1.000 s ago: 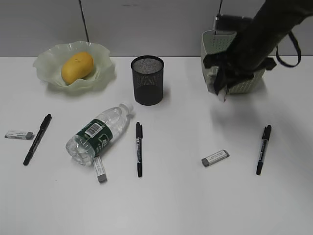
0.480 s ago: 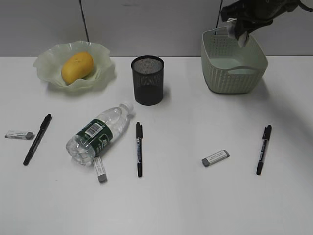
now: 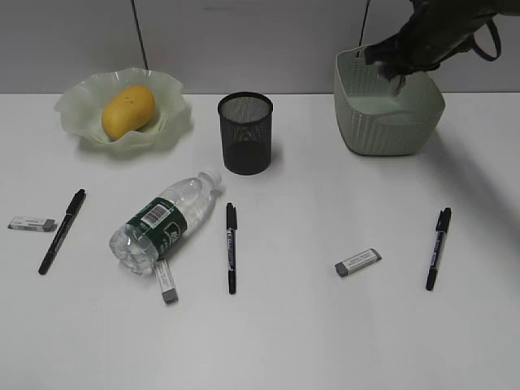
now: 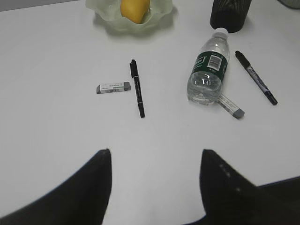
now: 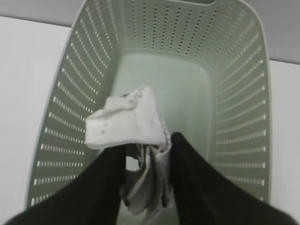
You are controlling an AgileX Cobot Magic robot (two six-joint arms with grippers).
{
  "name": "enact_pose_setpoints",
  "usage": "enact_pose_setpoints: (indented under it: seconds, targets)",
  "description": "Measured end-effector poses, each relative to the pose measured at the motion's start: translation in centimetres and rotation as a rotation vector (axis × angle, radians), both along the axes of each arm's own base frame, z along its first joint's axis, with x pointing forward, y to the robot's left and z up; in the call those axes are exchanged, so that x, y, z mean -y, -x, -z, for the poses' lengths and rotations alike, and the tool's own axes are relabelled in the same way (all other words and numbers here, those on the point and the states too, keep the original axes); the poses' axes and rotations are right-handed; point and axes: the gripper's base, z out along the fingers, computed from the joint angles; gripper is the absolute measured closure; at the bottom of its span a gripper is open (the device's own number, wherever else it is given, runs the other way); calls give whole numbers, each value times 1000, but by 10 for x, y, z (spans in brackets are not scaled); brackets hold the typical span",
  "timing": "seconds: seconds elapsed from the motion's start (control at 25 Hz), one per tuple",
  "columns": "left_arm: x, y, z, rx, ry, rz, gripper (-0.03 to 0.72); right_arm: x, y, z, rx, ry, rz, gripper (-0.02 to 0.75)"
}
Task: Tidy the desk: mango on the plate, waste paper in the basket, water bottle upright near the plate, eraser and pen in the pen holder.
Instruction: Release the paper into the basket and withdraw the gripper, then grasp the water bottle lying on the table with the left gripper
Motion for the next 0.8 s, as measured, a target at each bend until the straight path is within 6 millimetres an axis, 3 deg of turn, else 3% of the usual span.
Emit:
enact_pose_setpoints:
  seconds: [0.12,0.2,0.44,0.8]
  targets:
    - [0,0,0,0,0,0,235,-1,-3,8,0,-1,-1,220]
    - [0,0,0,0,0,0,236,-1,-3,9,-1,-1,-1,119]
    - [0,0,0,0,0,0,236,0,-3,-8,-69,16,11,135]
    - [0,0,0,0,0,0,236,2,17,-58,-284,33,18,151]
